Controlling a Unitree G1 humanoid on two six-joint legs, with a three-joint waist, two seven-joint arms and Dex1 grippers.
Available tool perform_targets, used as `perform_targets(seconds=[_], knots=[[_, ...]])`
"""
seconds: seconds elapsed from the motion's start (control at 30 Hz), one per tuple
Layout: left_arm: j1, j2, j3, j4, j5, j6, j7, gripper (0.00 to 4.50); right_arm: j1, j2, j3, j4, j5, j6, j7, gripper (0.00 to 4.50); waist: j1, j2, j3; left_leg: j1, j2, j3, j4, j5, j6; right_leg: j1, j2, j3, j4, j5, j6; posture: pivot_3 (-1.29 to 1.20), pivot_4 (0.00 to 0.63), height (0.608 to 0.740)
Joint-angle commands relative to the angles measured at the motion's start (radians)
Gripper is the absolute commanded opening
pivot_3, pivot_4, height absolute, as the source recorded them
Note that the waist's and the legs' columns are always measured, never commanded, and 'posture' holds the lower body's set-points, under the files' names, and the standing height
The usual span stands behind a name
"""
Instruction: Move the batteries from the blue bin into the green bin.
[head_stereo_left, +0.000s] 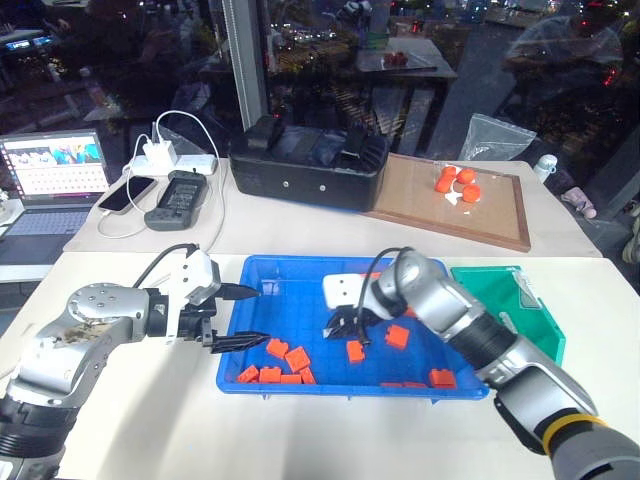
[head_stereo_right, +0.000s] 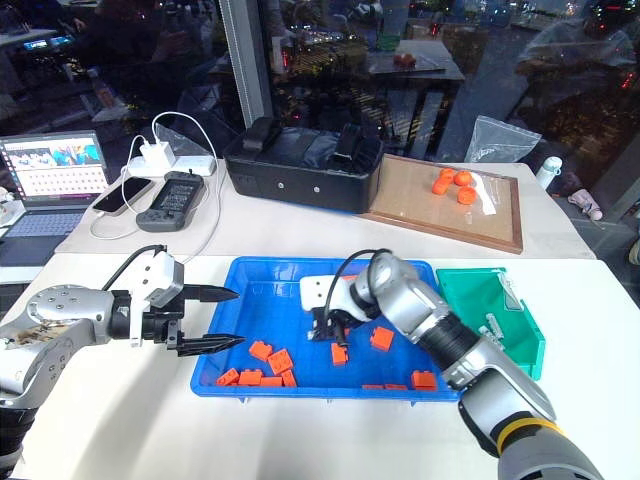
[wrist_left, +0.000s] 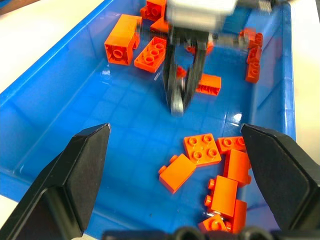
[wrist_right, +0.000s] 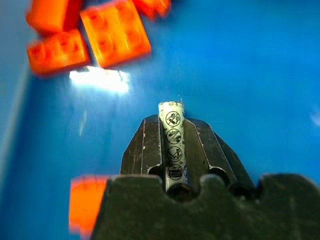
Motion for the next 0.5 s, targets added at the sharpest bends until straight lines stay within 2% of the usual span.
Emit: perform_targets(seconds=[0.03,0.27,0.4,0.5], knots=[[-0.044,-0.019,0.023,-0.011,-0.044,-0.010,-0.012,4.50,0.028,-0.195,-0.195,-0.241,0.133,0.185,0.080,0.26,0.008,0.000,0.000,-0.001,0.000,0.000,0.000,0.003,0.005,0.000,0.000,0.000,0.000,0.000,0.000,0.00,0.150,0.738],[-0.142,-0.087,0.000,0.030,-0.104,0.000,-0.042,4.50,0.175,-0.522,-0.444,-0.281,0.163,0.316,0.004,0.26,0.019,0.000,0.000,0.001,0.000,0.000,-0.002,-0.001,-0.001,0.001,-0.002,-0.002,-0.010,-0.004,-0.007,0.00,0.150,0.738],[-0.229,-0.142,-0.016,0.070,-0.136,0.004,-0.055,4.50,0.327,-0.614,-0.565,-0.222,0.165,0.318,-0.066,0.26,0.020,0.000,0.000,0.000,-0.001,0.000,-0.001,0.002,0.004,0.003,-0.001,0.000,-0.011,-0.003,-0.004,0.00,0.150,0.738],[-0.275,-0.167,-0.026,0.100,-0.143,0.001,-0.065,4.50,0.417,-0.619,-0.615,-0.184,0.161,0.296,-0.128,0.26,0.017,0.000,0.000,0.000,-0.001,0.000,-0.001,0.002,0.005,0.004,-0.001,0.001,-0.011,0.001,0.002,0.00,0.150,0.738]])
